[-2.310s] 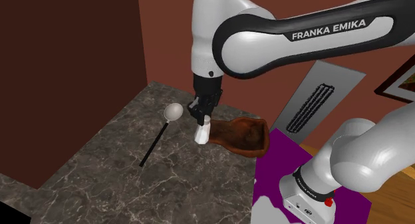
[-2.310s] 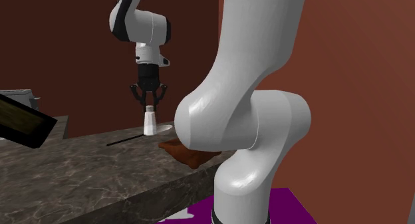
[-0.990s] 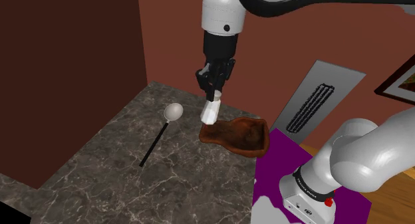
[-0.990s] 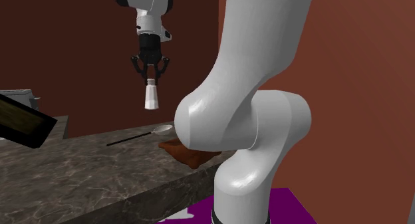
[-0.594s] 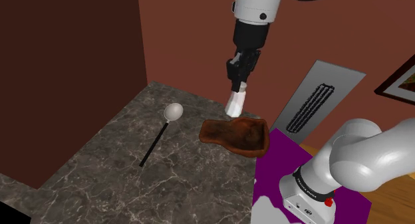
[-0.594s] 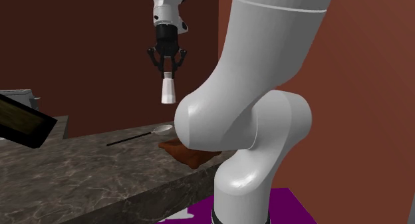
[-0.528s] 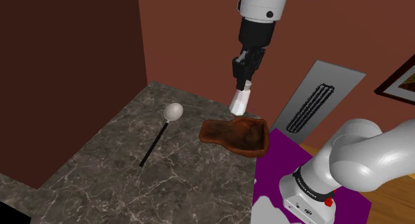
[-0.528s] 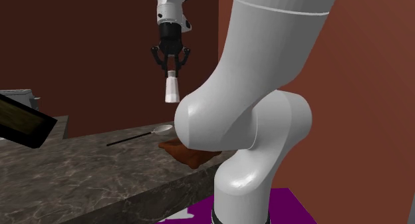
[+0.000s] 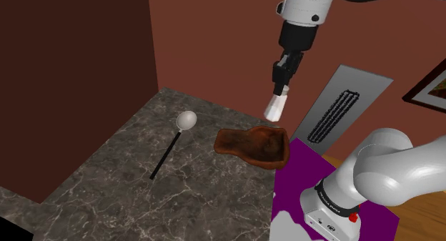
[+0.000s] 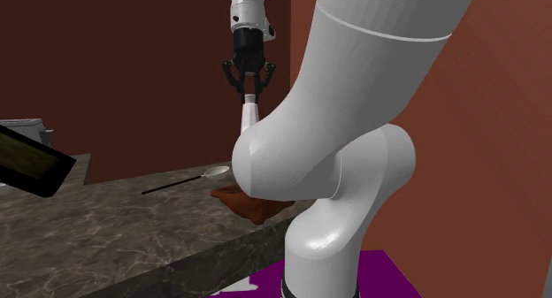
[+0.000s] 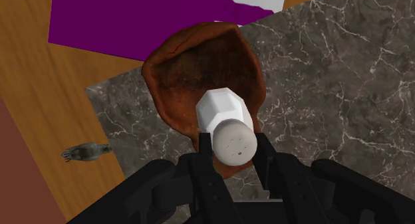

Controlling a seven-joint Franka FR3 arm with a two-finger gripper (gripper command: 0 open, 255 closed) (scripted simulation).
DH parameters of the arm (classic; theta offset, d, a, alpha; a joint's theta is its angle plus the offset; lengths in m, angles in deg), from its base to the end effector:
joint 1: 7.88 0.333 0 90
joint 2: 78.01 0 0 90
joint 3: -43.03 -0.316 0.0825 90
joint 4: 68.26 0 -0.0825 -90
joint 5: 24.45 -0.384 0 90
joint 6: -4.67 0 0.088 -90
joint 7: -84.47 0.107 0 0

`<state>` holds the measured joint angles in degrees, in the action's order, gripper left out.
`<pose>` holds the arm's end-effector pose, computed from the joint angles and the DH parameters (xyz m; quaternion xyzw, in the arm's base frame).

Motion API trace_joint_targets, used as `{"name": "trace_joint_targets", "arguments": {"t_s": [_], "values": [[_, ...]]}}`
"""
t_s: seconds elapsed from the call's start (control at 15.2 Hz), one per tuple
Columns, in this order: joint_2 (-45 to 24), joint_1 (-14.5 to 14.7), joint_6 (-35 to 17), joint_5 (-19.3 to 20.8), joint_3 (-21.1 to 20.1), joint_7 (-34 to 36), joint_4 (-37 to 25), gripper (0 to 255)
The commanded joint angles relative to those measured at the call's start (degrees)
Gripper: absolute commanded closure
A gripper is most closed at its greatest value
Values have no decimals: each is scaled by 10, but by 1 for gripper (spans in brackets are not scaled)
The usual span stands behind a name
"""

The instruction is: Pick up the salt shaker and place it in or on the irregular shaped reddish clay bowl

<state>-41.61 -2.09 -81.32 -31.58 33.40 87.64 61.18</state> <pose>0.3241 0.1178 0.5773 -0.9940 -0.0875 0.0658 0.0031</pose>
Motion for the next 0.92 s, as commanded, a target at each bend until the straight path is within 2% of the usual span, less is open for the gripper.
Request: {"name": "trace_joint_targets", "arguments": {"t_s": [0.0,0.86], "values": [[3,0,-14,-1,0,-2,17,255],[8,4,-112,-8,-9,-6,120,255]]}}
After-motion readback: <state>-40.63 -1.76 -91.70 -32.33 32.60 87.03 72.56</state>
